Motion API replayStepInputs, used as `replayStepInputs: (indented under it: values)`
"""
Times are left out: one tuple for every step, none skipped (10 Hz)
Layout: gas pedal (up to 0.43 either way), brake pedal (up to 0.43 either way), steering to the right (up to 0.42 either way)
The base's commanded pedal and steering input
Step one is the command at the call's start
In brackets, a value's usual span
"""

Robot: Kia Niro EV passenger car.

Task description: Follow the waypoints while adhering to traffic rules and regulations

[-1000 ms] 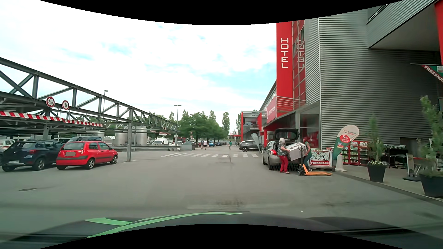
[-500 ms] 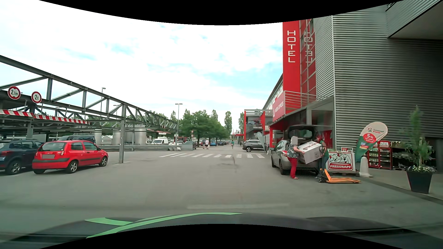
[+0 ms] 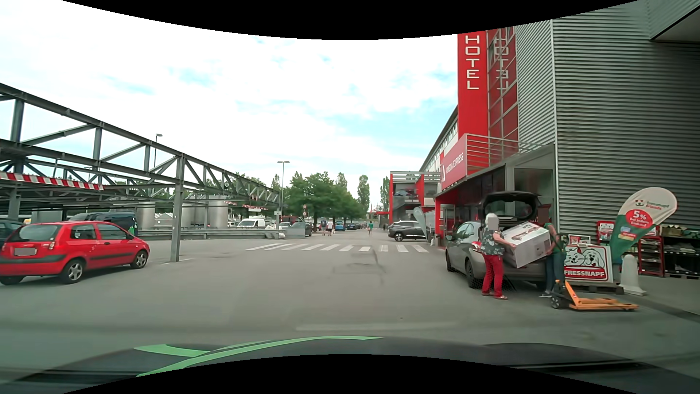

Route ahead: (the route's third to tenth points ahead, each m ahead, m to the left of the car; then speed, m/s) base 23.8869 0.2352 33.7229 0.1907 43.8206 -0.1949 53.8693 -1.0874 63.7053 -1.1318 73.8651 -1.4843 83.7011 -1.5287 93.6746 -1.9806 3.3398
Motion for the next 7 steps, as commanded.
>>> replayStepInputs:
  values:
    - [0.028, 0.0, -0.018]
    - [0.028, 0.0, -0.017]
    - [0.028, 0.0, -0.017]
    - [0.028, 0.0, -0.015]
    - [0.028, 0.0, -0.011]
    - [0.028, 0.0, -0.004]
    - [0.028, 0.0, 0.001]
